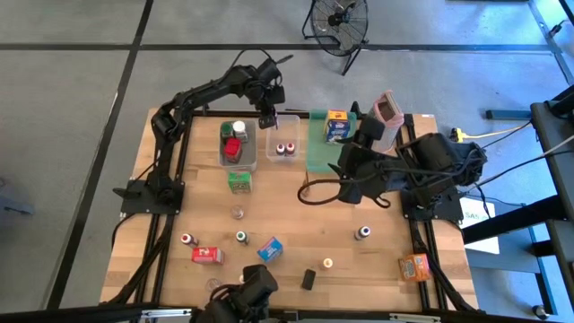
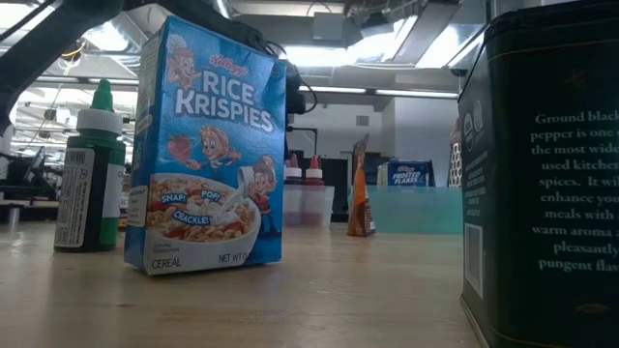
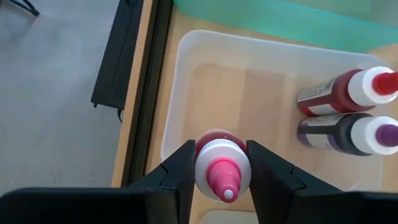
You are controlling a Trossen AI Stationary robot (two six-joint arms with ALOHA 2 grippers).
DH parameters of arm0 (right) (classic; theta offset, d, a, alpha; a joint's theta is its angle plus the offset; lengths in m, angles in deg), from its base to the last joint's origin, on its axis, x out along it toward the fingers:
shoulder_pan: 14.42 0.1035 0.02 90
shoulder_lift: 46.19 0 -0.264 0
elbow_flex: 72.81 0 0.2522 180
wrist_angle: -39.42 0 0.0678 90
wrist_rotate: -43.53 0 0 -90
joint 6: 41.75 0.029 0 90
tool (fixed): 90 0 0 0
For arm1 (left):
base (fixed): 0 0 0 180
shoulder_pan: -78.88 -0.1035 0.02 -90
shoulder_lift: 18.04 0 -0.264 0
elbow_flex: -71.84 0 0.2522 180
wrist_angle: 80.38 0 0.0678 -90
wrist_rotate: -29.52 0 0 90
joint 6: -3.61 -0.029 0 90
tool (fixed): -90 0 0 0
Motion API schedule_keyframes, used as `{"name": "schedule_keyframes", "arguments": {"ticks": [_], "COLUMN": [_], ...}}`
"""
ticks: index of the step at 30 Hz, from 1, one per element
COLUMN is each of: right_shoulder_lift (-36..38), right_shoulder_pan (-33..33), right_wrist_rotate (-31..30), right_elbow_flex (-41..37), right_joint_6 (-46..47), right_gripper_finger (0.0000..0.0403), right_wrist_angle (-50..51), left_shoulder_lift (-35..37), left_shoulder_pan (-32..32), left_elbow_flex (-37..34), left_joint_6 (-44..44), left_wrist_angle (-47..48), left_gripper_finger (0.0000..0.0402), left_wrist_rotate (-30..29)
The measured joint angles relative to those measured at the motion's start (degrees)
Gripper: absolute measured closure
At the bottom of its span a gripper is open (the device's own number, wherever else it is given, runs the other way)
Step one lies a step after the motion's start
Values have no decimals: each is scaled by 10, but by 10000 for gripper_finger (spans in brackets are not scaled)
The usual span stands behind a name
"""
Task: Pick & Place Kitchen Items
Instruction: Put the pink food coloring bottle into the transparent bin
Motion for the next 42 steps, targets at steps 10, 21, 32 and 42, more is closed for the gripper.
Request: {"name": "schedule_keyframes", "arguments": {"ticks": [10,21,32,42], "right_shoulder_lift": [0,0,0,2], "right_shoulder_pan": [-6,-13,-22,-34], "right_wrist_rotate": [4,4,14,15], "right_elbow_flex": [0,0,0,-10], "right_joint_6": [-12,-20,-28,-30], "right_gripper_finger": [128,128,128,128], "right_wrist_angle": [0,0,0,0], "left_shoulder_lift": [-8,-33,-33,-32], "left_shoulder_pan": [-2,-5,-16,-13], "left_elbow_flex": [0,-1,-36,-62], "left_joint_6": [6,9,26,26], "left_wrist_angle": [-16,-19,-61,-90], "left_gripper_finger": [287,287,287,287], "left_wrist_rotate": [4,-3,-2,-2]}}
